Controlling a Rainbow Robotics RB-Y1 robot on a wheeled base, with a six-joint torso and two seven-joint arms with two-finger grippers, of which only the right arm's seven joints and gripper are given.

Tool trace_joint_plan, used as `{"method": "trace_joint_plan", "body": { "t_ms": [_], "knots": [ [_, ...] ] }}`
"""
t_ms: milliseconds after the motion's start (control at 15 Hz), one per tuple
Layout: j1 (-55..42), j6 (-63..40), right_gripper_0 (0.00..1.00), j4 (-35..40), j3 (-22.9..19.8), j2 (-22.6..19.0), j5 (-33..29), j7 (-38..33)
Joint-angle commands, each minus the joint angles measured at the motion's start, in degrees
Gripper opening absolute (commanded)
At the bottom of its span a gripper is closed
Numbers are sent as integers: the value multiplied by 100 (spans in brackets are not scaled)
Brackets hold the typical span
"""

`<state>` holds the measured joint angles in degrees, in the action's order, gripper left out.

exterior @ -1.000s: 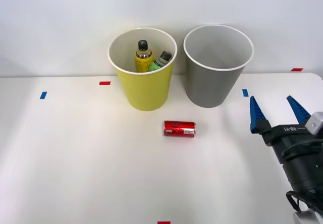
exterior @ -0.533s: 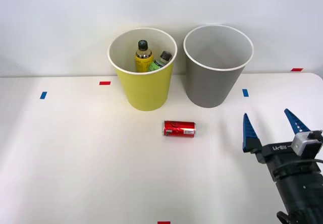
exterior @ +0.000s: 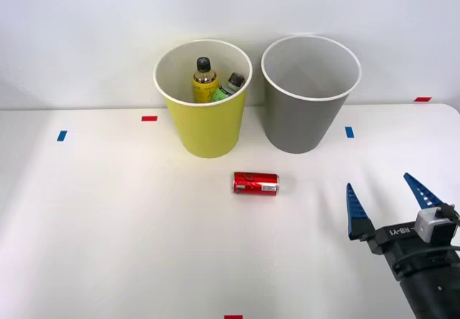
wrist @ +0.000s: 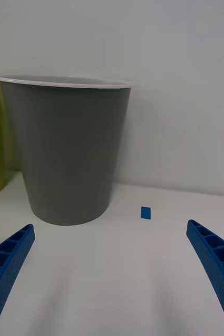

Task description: Put cans in the gray bin, plastic bottles in the light green bin

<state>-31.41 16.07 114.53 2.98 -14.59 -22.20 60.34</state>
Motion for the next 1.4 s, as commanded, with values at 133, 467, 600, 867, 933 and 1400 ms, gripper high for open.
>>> {"method": "trace_joint_plan", "body": {
  "t_ms": [133,467,600,867,933,1400],
  "knots": [
    [12,379,100,-405,-61,264,-337,-101],
    [48,1926,100,-1266,-377,852,-1146,-638],
    [12,2401,100,-1486,-351,826,-1155,-594],
    [-242,2954,100,-1618,-324,729,-1155,-365],
    [-366,3069,100,-1618,-298,685,-1155,-295],
    [-849,3244,100,-1618,71,351,-654,821]
  ]
}}
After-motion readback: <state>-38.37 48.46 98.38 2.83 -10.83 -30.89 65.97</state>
